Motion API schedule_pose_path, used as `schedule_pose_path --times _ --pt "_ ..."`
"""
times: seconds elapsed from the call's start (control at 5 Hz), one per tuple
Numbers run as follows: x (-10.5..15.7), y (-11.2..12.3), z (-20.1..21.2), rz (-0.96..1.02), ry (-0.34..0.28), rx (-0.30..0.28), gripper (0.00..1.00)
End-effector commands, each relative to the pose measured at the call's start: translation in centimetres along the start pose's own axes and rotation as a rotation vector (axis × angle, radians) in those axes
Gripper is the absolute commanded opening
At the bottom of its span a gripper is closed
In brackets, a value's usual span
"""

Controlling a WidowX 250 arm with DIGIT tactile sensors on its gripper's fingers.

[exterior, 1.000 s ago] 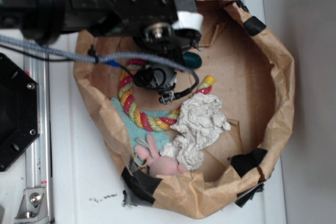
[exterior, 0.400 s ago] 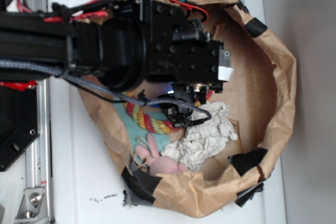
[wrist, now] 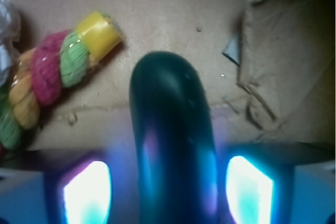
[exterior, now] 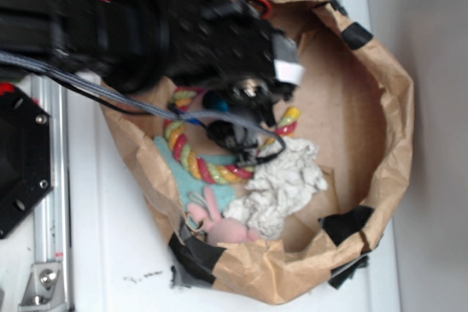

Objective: Grab the plastic pickle.

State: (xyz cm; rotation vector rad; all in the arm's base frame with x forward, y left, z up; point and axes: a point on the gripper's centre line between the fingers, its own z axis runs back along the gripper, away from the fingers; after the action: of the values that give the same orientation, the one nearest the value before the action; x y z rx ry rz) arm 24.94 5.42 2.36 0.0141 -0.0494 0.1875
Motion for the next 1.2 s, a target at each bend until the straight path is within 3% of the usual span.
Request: schedule_pose_path --times 0.0,0.4,0.6,0.8,1.0 --pt "-0.2 0.5 0.3 -0.004 -0.004 0.010 0.00" --pt "-0.3 0.4 0.6 -0.018 -0.005 0.015 0.00" --pt "0.1 -0.5 5.2 -0.021 -0.098 0.074 0.00" --pt "0.3 -1.1 10.2 0.154 -0.195 0.037 0.00" --pt "-0.2 -1.0 15.3 0.247 -0.242 -0.024 0.00"
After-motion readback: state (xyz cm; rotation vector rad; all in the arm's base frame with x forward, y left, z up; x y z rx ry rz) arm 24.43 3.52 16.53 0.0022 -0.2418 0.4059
